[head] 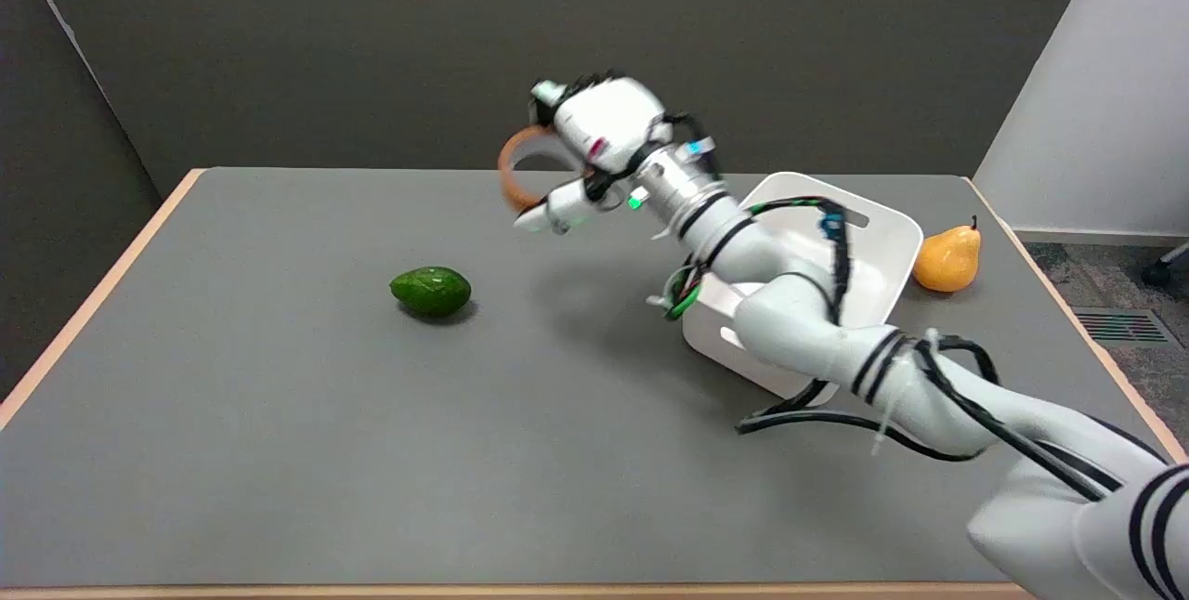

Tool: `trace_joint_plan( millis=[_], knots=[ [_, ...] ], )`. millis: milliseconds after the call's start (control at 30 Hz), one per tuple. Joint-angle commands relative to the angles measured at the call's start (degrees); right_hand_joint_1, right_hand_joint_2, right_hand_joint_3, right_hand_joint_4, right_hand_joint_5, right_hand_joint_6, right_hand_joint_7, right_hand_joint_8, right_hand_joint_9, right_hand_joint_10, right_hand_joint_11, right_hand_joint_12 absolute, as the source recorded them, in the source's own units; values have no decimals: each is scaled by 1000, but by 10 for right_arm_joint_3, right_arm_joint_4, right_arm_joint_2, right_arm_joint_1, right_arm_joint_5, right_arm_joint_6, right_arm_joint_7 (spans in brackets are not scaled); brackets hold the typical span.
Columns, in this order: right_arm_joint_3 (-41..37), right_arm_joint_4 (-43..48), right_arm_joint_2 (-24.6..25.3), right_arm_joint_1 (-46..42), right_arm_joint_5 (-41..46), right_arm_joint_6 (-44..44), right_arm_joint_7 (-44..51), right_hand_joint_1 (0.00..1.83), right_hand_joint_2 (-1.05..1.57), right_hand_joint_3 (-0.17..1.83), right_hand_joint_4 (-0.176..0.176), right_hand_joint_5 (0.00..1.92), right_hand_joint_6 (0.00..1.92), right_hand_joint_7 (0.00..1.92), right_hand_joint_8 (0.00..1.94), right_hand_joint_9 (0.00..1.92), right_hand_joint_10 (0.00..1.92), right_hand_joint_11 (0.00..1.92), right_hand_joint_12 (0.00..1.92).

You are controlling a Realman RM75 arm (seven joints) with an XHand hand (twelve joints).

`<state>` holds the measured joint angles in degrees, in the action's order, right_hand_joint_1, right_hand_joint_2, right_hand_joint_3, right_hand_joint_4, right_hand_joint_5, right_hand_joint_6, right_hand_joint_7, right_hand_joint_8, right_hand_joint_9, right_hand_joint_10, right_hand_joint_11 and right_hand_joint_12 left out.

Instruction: Place yellow tape into white box.

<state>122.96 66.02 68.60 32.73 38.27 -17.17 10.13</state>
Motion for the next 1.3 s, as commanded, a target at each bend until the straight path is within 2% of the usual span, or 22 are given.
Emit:
trace_joint_plan(
  millis=[33, 267, 400, 500, 633, 900, 1000, 1067, 1100, 1133, 1200, 1233, 1300],
  knots=[
    [-348, 251, -85, -244, 116, -56, 227, 1202, 1122, 268, -171, 576, 1494, 896, 1349, 835, 1322, 791, 1823],
    [-364, 273, -129, -373, 215, -179, 256, 1201, 1117, 278, -165, 579, 1494, 897, 1348, 832, 1328, 794, 1847],
    [-347, 272, -147, -446, 243, -259, 255, 1198, 1115, 283, -161, 581, 1502, 896, 1350, 837, 1327, 828, 1868],
    [-321, 261, -146, -474, 255, -285, 253, 1194, 1123, 275, -152, 579, 1507, 889, 1360, 833, 1332, 831, 1888],
    [-284, 241, -142, -477, 257, -303, 252, 1195, 1109, 295, -152, 587, 1502, 896, 1349, 835, 1327, 828, 1872],
    [-198, 198, -147, -430, 296, -323, 251, 1196, 1084, 333, -145, 601, 1490, 904, 1337, 831, 1325, 801, 1848],
    [-164, 174, -141, -420, 297, -357, 242, 1195, 1084, 333, -141, 601, 1488, 902, 1340, 829, 1323, 795, 1844],
    [-162, 164, -132, -418, 302, -374, 208, 844, 715, 835, 62, 431, 921, 713, 998, 628, 1177, 538, 1621],
    [-165, 160, -129, -418, 307, -381, 177, 725, 641, 910, 77, 345, 719, 597, 787, 516, 1047, 421, 1529],
    [-169, 154, -127, -418, 313, -391, 134, 634, 610, 918, 60, 264, 561, 481, 576, 408, 906, 317, 1450],
    [-174, 142, -128, -418, 318, -409, 62, 481, 540, 896, 44, 108, 328, 223, 338, 163, 683, 73, 1241],
    [-179, 135, -129, -418, 318, -421, 16, 427, 509, 884, 39, 52, 233, 120, 234, 76, 555, 6, 1131],
    [-186, 126, -129, -418, 318, -441, -41, 372, 467, 864, 31, -1, 79, -1, 50, -1, 251, -1, 906]
  ],
)
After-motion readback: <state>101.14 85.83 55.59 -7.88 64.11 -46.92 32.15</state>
